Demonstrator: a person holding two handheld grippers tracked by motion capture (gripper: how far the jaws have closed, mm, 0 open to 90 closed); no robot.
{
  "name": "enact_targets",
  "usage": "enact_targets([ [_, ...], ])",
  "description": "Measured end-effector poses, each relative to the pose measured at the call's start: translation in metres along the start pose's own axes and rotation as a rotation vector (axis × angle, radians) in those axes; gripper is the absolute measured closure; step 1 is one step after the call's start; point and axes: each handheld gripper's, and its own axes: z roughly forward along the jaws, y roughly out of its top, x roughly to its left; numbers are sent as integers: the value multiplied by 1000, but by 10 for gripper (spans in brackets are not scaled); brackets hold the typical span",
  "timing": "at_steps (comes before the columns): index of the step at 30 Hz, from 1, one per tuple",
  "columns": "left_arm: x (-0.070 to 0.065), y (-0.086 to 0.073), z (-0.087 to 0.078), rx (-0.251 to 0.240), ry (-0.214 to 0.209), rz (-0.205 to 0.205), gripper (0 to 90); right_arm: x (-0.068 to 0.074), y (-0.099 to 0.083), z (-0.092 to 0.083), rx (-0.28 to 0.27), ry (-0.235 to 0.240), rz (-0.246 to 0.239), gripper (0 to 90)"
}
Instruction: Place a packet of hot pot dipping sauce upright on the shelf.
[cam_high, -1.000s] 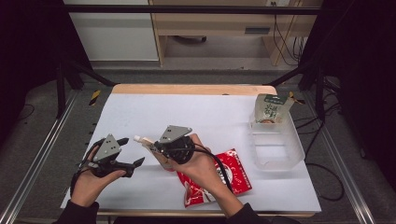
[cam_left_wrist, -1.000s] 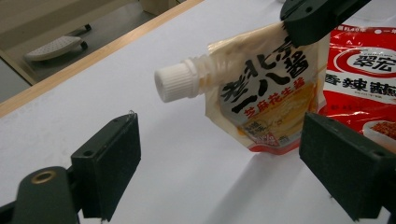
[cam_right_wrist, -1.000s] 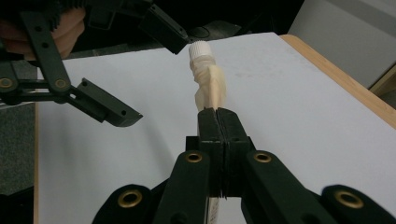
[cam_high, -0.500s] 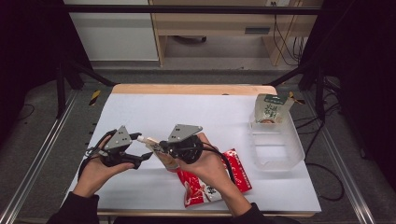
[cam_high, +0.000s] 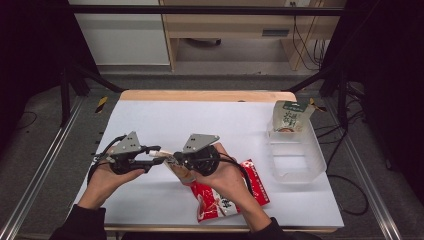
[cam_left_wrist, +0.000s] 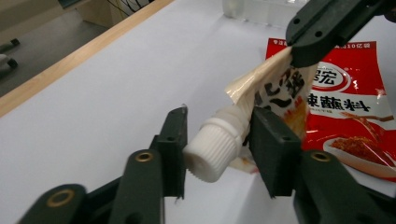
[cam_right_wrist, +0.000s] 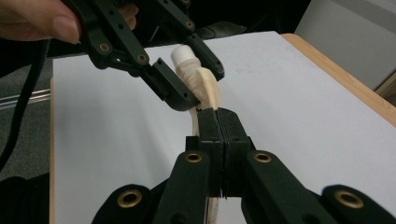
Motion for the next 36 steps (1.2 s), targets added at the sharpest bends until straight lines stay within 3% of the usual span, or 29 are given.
enact_targets([
  [2,-2,1,-1,-1,-16,-21,650,-2,-2,-1,1,-5,6,899],
  [6,-9,9,-4,7,-20,-7,710,-6,-3,-5,-8,-13,20,897],
  [12,-16,19,-11,4,-5,6,723,-9,-2,-12,-30,3,38,894],
  [15,-19,21,-15,21,-24,46,732,-10,-2,-12,-27,14,37,889],
  [19,-20,24,-19,30,-33,48,735,-8,-4,-9,-12,42,26,883],
  [23,-20,29,-26,44,-28,76,737,-7,-3,-9,-19,54,12,864],
  [26,-22,30,-27,55,-17,102,738,-5,-3,-8,17,66,-4,783],
  [31,-21,29,-33,42,-6,93,740,-2,-2,-8,88,30,-62,582],
  [36,-17,25,-36,27,-6,75,739,-4,7,-10,227,-19,-148,470],
])
